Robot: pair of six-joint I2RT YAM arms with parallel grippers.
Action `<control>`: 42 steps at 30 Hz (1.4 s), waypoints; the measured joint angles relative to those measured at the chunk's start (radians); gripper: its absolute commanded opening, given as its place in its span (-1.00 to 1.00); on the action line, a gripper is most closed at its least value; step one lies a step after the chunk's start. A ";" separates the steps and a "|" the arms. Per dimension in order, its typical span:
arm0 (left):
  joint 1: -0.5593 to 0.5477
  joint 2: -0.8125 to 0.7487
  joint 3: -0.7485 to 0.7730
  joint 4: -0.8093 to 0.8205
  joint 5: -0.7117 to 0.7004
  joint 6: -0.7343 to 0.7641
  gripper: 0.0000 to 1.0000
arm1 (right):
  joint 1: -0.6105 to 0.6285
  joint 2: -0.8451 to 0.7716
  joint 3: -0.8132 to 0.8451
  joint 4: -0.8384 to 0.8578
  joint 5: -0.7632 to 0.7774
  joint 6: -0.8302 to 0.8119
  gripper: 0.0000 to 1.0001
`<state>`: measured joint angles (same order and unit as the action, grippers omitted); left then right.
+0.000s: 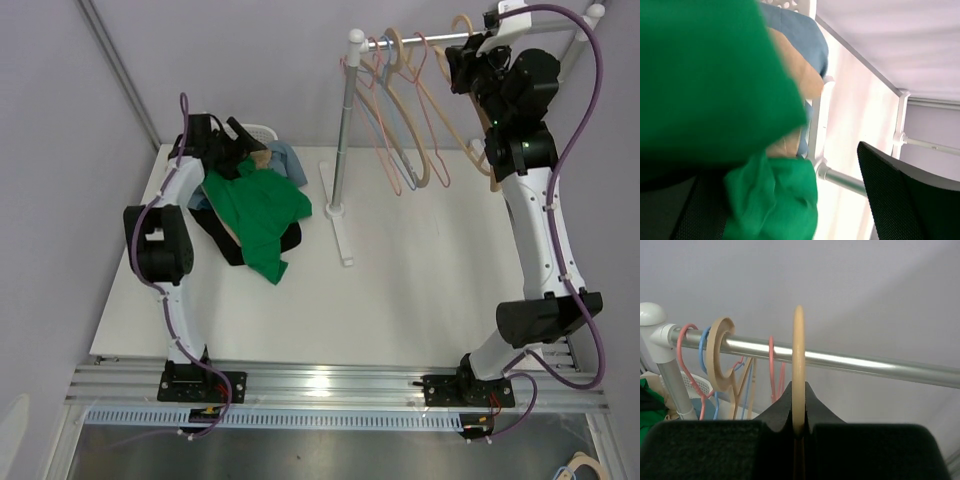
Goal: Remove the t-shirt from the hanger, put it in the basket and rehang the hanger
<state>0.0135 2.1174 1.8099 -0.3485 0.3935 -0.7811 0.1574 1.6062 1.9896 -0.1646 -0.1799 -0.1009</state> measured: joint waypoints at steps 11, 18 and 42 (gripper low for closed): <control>0.010 -0.414 -0.217 -0.013 -0.076 0.057 0.99 | 0.000 0.179 0.143 -0.060 0.005 -0.008 -1.00; -0.022 -0.662 -0.315 0.054 -0.146 0.106 0.99 | -0.009 0.225 0.201 -0.065 -0.011 -0.003 -1.00; -0.211 -1.187 -0.640 0.142 -0.287 0.216 0.99 | -0.027 0.118 0.006 -0.110 0.054 0.062 0.99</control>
<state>-0.1978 0.9302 1.1702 -0.2070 0.1062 -0.5648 0.1307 1.7241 1.9953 -0.2749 -0.1261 -0.0387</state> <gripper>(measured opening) 0.994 0.993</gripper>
